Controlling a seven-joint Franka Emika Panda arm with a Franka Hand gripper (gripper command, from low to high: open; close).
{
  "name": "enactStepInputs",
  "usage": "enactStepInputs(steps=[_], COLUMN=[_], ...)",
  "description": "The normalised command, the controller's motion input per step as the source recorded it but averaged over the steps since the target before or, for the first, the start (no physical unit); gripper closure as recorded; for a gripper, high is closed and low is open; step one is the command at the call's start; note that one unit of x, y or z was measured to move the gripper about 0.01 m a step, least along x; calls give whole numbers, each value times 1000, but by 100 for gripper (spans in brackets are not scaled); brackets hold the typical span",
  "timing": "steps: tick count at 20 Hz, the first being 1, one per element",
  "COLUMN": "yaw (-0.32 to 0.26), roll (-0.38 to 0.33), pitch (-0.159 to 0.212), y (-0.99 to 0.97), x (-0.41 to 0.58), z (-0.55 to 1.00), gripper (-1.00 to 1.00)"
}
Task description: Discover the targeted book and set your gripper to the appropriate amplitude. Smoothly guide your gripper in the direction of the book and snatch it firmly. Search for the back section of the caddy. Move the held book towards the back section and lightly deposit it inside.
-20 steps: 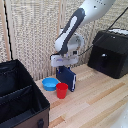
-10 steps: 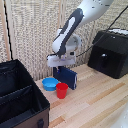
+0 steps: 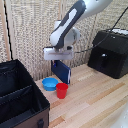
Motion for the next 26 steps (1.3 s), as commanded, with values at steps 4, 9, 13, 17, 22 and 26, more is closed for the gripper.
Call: enactStepInputs(steps=[4, 9, 13, 17, 22, 26], yaw=[-74, -149, -306, -357, -354, -354], roll=[-6, 23, 51, 37, 57, 72], pitch=[46, 38, 0, 0, 0, -5], y=[12, 5, -2, -29, -13, 0], x=[66, -15, -98, -16, -30, -36], z=[1000, 946, 736, 691, 673, 624], gripper=[100, 100, 100, 100, 100, 100])
